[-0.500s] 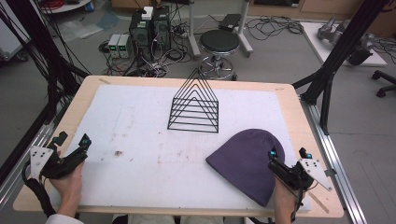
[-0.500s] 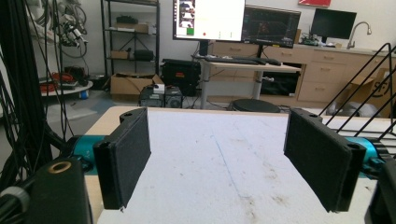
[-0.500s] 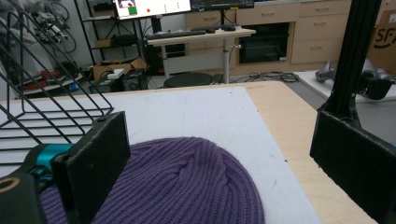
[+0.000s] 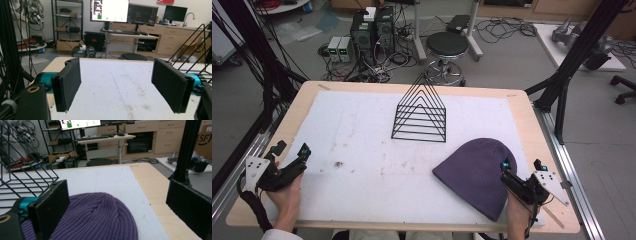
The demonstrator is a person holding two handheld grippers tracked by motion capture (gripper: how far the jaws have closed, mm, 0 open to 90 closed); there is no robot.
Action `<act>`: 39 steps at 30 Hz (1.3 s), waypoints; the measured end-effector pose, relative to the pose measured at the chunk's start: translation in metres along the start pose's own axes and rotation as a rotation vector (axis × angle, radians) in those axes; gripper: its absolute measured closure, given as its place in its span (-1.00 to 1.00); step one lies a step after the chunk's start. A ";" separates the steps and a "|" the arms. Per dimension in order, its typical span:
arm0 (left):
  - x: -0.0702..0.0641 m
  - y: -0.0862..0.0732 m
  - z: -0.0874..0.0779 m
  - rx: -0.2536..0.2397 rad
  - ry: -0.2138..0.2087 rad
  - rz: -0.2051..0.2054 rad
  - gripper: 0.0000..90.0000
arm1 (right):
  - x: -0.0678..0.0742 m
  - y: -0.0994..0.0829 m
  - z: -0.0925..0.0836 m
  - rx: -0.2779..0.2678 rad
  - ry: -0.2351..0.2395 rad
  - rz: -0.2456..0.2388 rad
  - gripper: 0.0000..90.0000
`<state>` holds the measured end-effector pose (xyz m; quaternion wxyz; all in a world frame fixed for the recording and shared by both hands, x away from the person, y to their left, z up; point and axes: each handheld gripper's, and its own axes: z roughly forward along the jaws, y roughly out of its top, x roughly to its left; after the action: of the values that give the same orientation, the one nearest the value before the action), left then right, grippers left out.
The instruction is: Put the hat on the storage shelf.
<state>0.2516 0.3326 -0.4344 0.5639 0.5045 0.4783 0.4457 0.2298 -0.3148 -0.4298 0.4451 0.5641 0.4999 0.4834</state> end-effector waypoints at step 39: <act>-0.002 -0.003 0.010 0.015 -0.041 -0.008 -0.47 | 0.001 0.016 0.016 0.007 0.046 -0.022 -0.92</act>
<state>0.2609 0.3292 -0.4371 0.5717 0.5155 0.4722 0.4295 0.2475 -0.3160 -0.4161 0.4370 0.5489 0.5177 0.4896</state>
